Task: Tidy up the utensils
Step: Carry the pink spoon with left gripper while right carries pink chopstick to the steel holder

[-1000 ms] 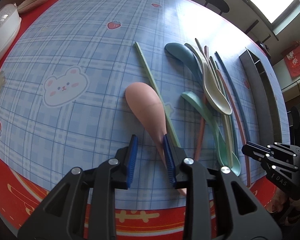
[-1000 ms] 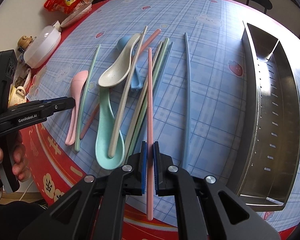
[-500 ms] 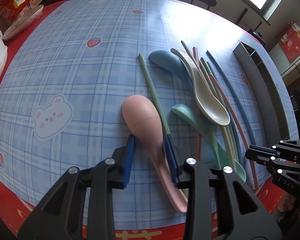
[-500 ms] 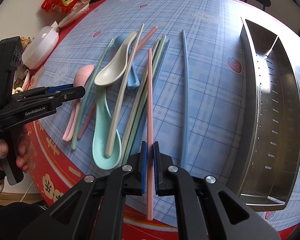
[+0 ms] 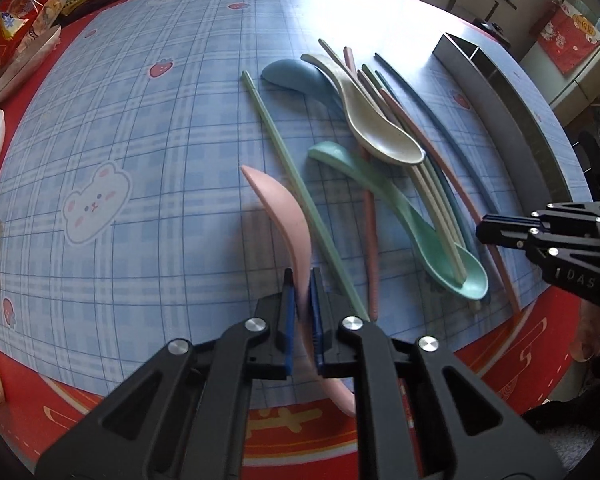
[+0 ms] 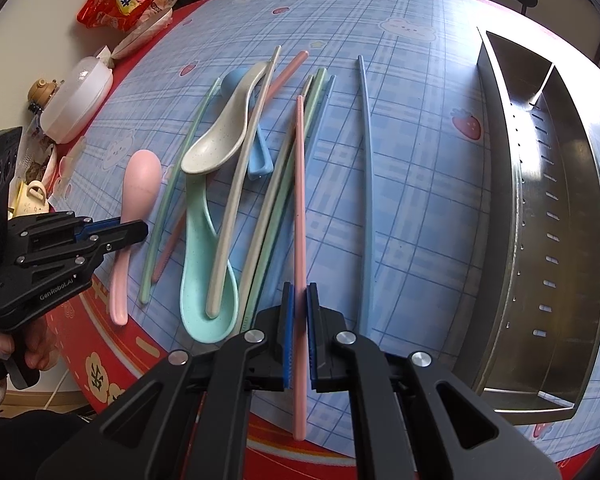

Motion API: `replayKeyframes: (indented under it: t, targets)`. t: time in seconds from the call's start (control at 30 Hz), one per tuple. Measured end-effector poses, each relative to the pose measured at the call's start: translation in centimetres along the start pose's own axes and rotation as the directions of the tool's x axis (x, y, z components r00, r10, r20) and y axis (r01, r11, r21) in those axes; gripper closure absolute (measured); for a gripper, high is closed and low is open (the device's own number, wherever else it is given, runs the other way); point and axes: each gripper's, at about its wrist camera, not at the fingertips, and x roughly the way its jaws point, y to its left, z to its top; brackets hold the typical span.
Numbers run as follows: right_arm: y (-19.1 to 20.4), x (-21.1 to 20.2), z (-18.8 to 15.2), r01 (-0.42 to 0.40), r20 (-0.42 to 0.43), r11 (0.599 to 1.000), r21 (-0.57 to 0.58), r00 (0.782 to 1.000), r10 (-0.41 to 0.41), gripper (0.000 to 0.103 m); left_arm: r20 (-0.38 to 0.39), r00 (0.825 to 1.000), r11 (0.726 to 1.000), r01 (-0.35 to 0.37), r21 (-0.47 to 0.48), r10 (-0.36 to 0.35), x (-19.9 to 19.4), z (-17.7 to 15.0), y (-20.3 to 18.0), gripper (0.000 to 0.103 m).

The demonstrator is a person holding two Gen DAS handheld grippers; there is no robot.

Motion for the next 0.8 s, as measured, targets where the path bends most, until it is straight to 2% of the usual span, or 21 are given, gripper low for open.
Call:
replayKeyframes:
  t: [0.23,0.43,0.53,0.63,0.8]
  targets:
    - [-0.1,0.0,-0.1,0.003,0.002,1.000,0.004,1.000,-0.003,0.097,0.020,0.999,0.995,0.035,-0.089,-0.033,-0.7,-2.1,1.0,0.090]
    - [-0.3,0.0,-0.2,-0.004,0.008,1.000,0.013,1.000,0.004,0.097,0.045,0.998,0.995,0.036,-0.092,-0.032,-1.1,-3.1,1.3,0.090]
    - [-0.2,-0.2,0.0,-0.010,-0.001,1.000,0.013,1.000,0.010,0.097,0.036,0.998,0.991,0.057,-0.120,-0.053,-1.2,-2.9,1.7,0.092]
    - [0.3,-1.4,0.3,-0.020,0.030,1.000,-0.006,0.999,0.020,0.097,0.017,0.998,0.990,0.057,-0.130,-0.055,-1.5,-2.8,2.1,0.092]
    - [0.5,-3.7,0.6,-0.015,0.082,1.000,-0.019,0.996,0.016,0.097,0.059,0.996,0.992,0.067,-0.108,-0.061,-3.9,-1.9,2.1,0.092]
